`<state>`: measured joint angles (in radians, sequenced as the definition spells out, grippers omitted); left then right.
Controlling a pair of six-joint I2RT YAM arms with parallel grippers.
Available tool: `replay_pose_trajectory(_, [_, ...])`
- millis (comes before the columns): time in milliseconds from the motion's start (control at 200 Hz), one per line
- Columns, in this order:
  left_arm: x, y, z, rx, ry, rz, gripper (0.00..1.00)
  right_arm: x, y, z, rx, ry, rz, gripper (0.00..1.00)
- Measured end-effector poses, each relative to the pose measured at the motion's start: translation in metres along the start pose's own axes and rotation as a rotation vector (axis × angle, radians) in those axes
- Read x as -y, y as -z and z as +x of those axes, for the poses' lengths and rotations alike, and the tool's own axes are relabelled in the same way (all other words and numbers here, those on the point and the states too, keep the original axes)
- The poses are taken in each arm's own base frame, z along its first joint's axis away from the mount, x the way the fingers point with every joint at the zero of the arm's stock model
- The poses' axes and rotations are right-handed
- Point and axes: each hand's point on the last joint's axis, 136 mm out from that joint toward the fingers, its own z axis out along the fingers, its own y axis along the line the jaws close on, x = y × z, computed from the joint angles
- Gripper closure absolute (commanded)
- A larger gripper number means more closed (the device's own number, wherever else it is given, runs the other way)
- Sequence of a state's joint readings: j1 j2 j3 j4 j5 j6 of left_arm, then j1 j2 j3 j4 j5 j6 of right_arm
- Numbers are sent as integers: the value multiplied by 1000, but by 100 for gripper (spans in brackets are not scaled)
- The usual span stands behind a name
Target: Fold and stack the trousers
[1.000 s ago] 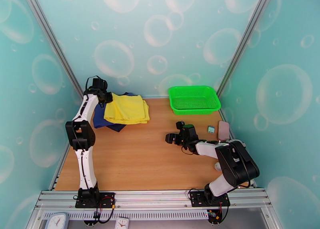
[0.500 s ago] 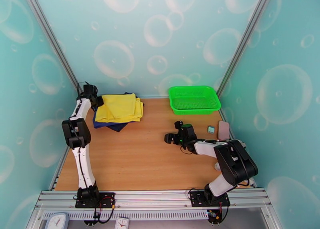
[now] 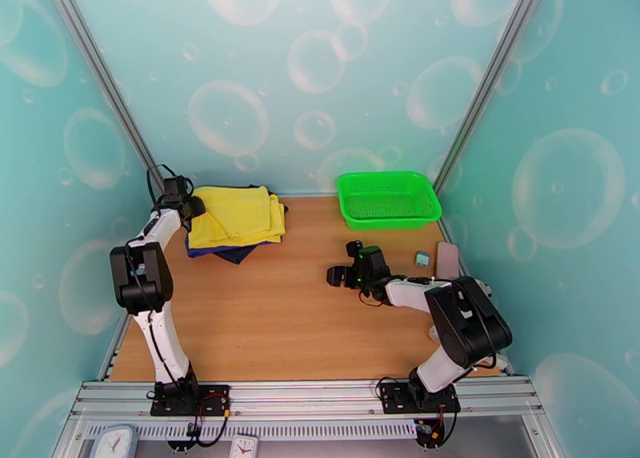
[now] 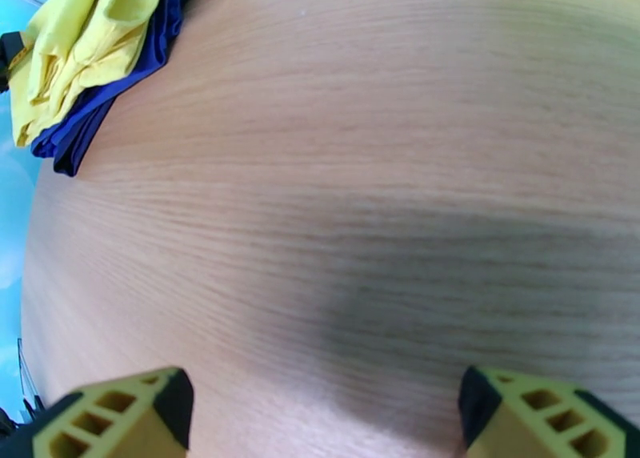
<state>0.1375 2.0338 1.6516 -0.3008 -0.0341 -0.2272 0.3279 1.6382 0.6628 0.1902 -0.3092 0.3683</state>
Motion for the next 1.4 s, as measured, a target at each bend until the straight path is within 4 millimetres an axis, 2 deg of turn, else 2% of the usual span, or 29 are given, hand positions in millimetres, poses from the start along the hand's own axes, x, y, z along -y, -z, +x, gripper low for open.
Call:
replay_pose_trajectory(60, [-4,15,-3,49,1,-28,15,0,0,0,1,1,1,7])
replay_pose_trajectory(140, [-6,36,-5,109,-1,-67,12,-1,0,0,3,11,6,7])
replay_pose_trajectory(270, [25,59,-5,176,-10,12,13,-9,-2,2,5,46,12,9])
replay_pose_trajectory(360, [52,58,7,161,24,150,16,-34,-7,11,-20,93,-29,10])
replay_pose_trajectory(415, [56,53,21,129,47,191,17,-52,-9,13,-32,122,-56,10])
replay_pose_trajectory(475, [52,46,38,91,78,201,18,-76,-10,5,-35,147,-89,11])
replay_pose_trajectory(535, [43,38,58,45,113,190,18,-106,-14,-19,-5,160,-127,11])
replay_pose_trajectory(665, [16,25,96,-37,199,143,18,-173,-33,-102,129,156,-232,12])
replay_pose_trajectory(745, [0,22,113,-69,250,118,18,-198,-50,-148,193,147,-274,13])
replay_pose_trajectory(820, [-10,21,122,-75,279,108,18,-215,-73,-180,241,136,-304,16])
replay_pose_trajectory(945, [-15,33,130,-72,293,100,17,-221,-115,-198,246,101,-320,24])
replay_pose_trajectory(1110, [-19,62,126,-34,299,92,17,-204,-163,-181,184,54,-270,35])
replay_pose_trajectory(1185, [-19,75,118,3,299,97,17,-195,-175,-172,159,31,-245,53])
replay_pose_trajectory(1235, [-19,83,113,27,299,100,17,-192,-179,-168,148,24,-239,61])
replay_pose_trajectory(1270, [-19,89,110,42,298,105,17,-192,-181,-167,145,18,-239,67])
replay_pose_trajectory(1355, [-19,102,109,68,298,114,17,-193,-181,-168,144,4,-246,90])
replay_pose_trajectory(1400, [-19,110,109,83,296,118,16,-195,-180,-169,146,4,-250,98])
